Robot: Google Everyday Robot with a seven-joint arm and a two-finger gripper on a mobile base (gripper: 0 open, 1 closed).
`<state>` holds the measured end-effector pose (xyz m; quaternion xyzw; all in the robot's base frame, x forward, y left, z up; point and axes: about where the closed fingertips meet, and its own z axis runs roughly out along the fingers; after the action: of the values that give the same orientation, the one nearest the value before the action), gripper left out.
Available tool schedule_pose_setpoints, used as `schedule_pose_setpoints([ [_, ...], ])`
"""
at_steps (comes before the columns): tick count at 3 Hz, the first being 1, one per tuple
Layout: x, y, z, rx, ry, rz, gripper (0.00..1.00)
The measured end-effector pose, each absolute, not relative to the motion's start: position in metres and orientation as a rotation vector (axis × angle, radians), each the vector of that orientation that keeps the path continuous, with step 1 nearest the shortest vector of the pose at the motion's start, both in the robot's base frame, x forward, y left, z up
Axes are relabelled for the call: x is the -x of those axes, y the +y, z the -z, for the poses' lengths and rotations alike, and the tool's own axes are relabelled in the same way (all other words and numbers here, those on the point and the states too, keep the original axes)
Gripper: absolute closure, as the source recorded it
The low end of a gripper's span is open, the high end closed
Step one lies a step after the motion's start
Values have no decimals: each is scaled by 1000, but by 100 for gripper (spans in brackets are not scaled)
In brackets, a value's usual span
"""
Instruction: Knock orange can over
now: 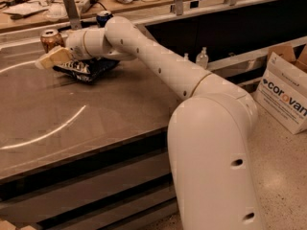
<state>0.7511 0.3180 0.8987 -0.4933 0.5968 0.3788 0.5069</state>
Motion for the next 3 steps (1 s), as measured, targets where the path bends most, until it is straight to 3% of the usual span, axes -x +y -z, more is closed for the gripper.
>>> schedule_pose_setpoints([
  [1, -759, 324, -890, 1204, 1420, -917, 23],
  [3, -753, 305, -898, 1225, 1370, -902, 85],
])
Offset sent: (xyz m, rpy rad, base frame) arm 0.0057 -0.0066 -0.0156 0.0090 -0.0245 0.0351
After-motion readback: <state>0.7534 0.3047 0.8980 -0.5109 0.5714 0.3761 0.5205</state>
